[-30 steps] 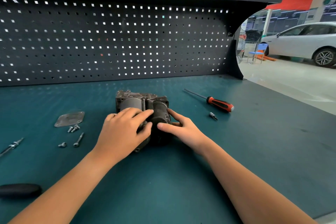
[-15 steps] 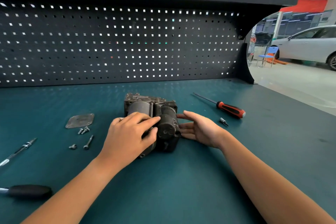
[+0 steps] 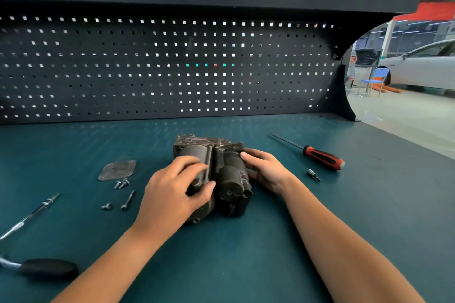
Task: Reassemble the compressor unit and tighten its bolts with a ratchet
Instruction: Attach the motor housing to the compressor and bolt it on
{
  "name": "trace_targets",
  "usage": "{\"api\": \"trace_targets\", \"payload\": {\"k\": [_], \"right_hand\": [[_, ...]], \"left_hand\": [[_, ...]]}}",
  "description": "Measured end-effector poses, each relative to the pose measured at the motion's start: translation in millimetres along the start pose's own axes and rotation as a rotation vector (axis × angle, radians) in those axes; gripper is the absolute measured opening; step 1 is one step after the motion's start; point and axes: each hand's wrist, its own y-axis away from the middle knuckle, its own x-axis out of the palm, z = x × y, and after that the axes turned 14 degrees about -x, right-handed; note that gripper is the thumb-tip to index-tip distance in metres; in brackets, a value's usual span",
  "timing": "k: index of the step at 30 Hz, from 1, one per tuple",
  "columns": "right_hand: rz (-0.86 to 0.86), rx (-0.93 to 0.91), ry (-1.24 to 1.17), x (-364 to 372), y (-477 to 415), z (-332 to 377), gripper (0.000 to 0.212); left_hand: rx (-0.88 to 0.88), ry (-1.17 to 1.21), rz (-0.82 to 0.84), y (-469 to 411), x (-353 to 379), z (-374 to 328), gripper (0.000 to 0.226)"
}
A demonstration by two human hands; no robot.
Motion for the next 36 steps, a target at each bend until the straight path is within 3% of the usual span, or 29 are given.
{"api": "trace_targets", "payload": {"k": [6, 9, 14, 17, 19, 25, 27, 31, 36], "right_hand": [[-0.047, -0.101, 0.227, 15, -1, 5, 0.014], [-0.074, -0.145, 0.229, 19, 2, 6, 0.015], [-0.076, -0.147, 0.265, 17, 9, 3, 0.013], [-0.085, -0.114, 0.202, 14, 11, -6, 0.015], [-0.091, -0.111, 0.16, 12, 13, -9, 0.015], [-0.091, -0.138, 0.138, 9, 16, -11, 0.014], [-0.111, -0.152, 0.156, 14, 15, -8, 0.014], [-0.152, -0.178, 0.227, 30, 9, 4, 0.018], [-0.146, -0.238, 0.286, 45, 8, 26, 0.021]], "left_hand": [[-0.007, -0.162, -0.062, -2, -9, 23, 0.053], [0.013, -0.157, -0.052, -3, -10, 24, 0.073], [0.068, -0.147, -0.036, -5, -10, 29, 0.076], [0.076, -0.112, 0.056, -7, -15, 30, 0.077], [-0.023, -0.074, 0.152, -9, -20, 29, 0.078], [-0.037, -0.412, 0.278, -5, -14, 17, 0.1], [-0.066, -0.334, 0.243, -6, -16, 17, 0.101], [-0.267, 0.042, 0.169, -9, -25, 27, 0.082], [-0.345, 0.223, 0.097, -3, -23, 29, 0.071]]}}
